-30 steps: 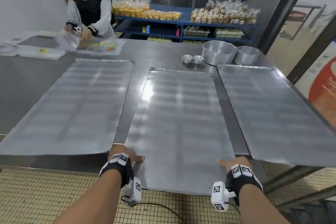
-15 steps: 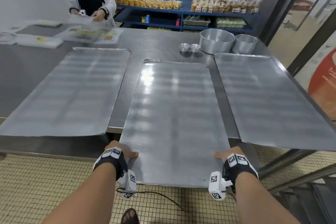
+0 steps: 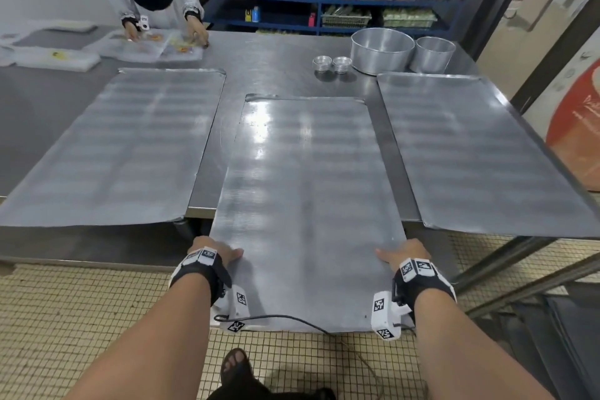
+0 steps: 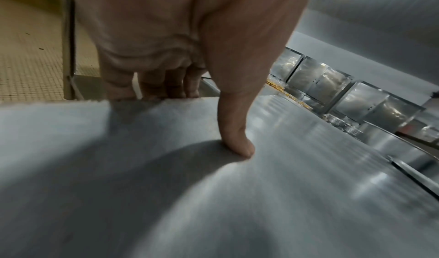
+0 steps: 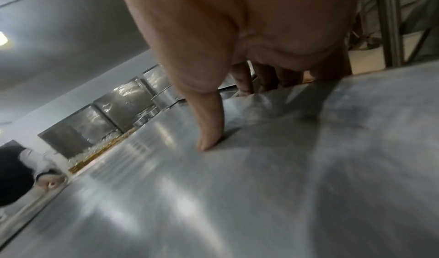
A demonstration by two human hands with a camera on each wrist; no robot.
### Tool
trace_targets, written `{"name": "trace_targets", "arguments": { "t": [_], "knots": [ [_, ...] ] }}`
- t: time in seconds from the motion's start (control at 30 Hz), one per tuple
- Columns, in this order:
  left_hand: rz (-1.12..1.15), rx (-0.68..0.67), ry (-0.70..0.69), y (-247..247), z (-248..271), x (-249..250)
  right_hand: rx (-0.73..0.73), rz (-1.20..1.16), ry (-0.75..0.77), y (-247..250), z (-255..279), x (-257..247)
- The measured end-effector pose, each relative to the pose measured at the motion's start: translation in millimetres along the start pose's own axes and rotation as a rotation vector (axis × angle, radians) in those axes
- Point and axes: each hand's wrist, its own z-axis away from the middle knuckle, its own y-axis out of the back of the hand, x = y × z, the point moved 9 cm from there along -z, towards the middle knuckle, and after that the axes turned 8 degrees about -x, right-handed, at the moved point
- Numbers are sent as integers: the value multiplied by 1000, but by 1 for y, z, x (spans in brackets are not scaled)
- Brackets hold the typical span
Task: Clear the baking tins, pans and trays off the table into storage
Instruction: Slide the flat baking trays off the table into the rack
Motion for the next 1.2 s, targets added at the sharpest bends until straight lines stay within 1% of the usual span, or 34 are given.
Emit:
{"name": "trace_targets", "arguments": {
  "t": [0.07,0.13,0.2,0.27,0.37,0.4,0.5,0.57,0.6,0.63,0.73,0.83,0.93,1.03,1.07,1.1,1.2],
  "knots": [
    [-99,-75,10,-1,-2,-6,-63,15,-49,4,5,9],
    [-138,-161,-5,-4,-8,-12,-160,60,-72,4,8,15],
    [-138,-185,-28,-6,-10,-14,-209,81,-74,3,9,14],
    [-93,-143,-53,-3,-7,-6,-181,1,10,0,2,6],
    [167,-30,-69,4,-7,8,-104,-140,67,1,1,-8],
    [209,-3,-63,4,-9,11,-83,-181,67,2,3,-11],
    [261,58,-65,5,-13,23,-26,-267,54,2,1,-21],
    [248,90,-66,7,-19,27,-13,-321,48,-4,-17,-18],
    [250,89,-56,7,-21,27,-7,-333,35,-7,-29,-12],
    [265,82,-53,7,-22,29,-11,-336,17,-8,-30,-11],
    [284,39,-26,7,-27,32,-33,-380,-21,-3,-10,-22],
    [233,20,-37,10,-29,37,-46,-408,-47,1,-5,-25],
    [221,72,-57,22,-33,39,-36,-453,-58,2,8,-30],
    [252,87,-97,37,-36,46,19,-496,-73,4,21,-35],
    [258,67,-105,43,-36,50,38,-504,-76,6,27,-38],
    [265,44,-112,49,-37,53,52,-496,-77,7,31,-42],
    [315,35,-86,69,-41,58,92,-421,-72,7,45,-55]
  ]
}}
